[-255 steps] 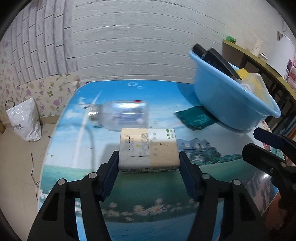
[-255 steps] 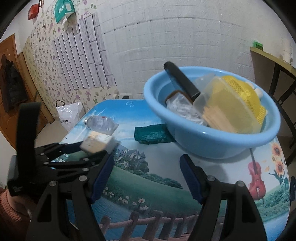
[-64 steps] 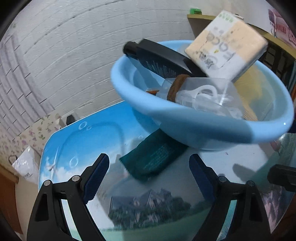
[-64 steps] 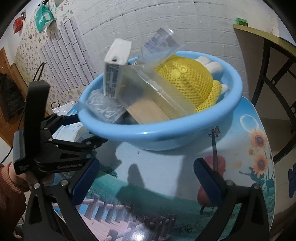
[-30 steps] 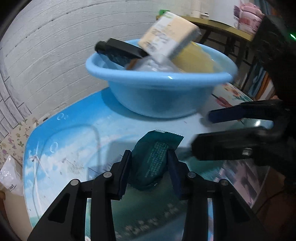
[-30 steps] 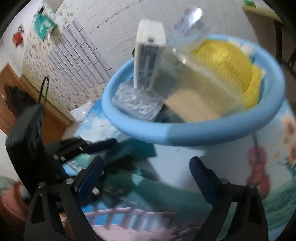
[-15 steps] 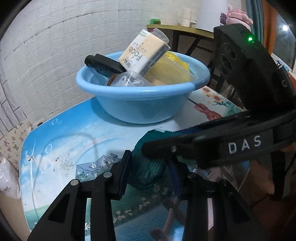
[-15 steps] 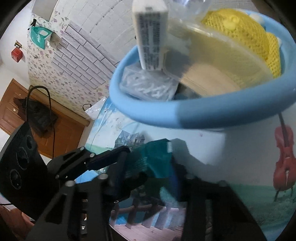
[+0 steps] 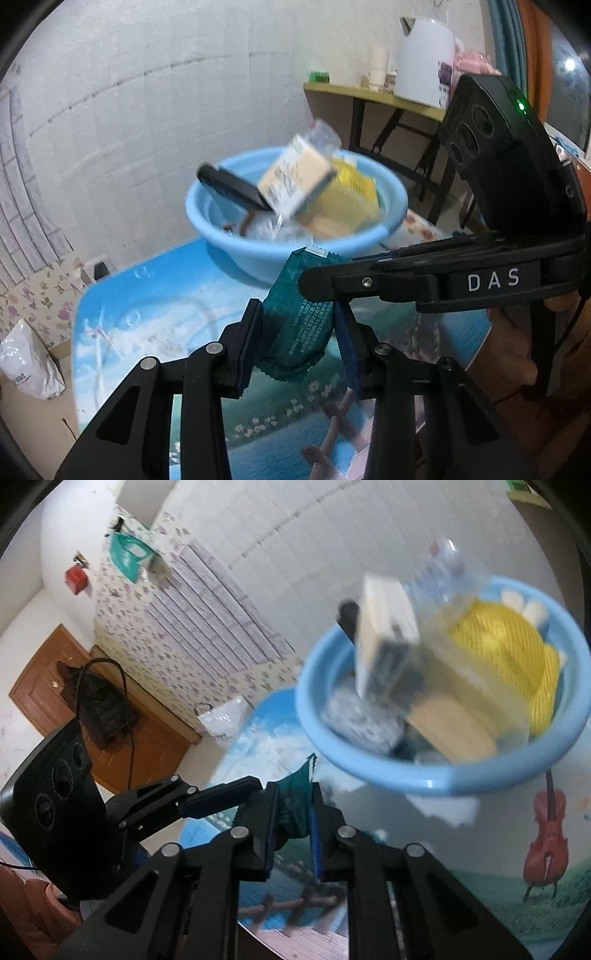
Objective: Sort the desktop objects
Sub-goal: 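Lift the green sachet with the left tool and carry it over the basin, then open the left tool over the basin to drop the sachet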
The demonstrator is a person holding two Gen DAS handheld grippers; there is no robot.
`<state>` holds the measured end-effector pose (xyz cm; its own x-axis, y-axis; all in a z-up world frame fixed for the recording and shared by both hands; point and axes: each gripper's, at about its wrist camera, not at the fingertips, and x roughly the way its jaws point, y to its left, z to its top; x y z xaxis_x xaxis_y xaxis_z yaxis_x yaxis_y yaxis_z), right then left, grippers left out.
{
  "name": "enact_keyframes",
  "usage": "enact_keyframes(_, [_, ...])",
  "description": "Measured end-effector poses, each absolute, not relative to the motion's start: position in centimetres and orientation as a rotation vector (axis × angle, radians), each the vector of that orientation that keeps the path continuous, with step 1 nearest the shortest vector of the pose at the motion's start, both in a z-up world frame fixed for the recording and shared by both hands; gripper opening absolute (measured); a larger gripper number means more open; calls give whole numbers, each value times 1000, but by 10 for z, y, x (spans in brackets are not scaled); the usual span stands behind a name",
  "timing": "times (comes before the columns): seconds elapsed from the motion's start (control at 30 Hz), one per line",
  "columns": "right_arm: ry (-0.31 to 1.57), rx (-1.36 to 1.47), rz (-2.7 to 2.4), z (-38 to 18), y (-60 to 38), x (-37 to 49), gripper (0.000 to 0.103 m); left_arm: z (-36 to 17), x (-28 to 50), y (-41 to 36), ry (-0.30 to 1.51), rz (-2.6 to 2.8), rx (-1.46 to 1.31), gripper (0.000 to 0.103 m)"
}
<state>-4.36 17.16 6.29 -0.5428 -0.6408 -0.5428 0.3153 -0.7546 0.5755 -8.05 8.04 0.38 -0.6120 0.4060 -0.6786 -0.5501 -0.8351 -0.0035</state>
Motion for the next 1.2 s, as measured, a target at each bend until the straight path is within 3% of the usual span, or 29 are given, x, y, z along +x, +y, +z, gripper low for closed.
enact_keyframes(0.57, [-507, 844, -2537, 129, 241, -77, 15, 54, -137, 144, 339, 2467, -806, 39])
enact_keyframes(1.2, [-464, 991, -2656, 87, 272, -114, 17, 33, -182, 178, 408, 2570, -862, 43])
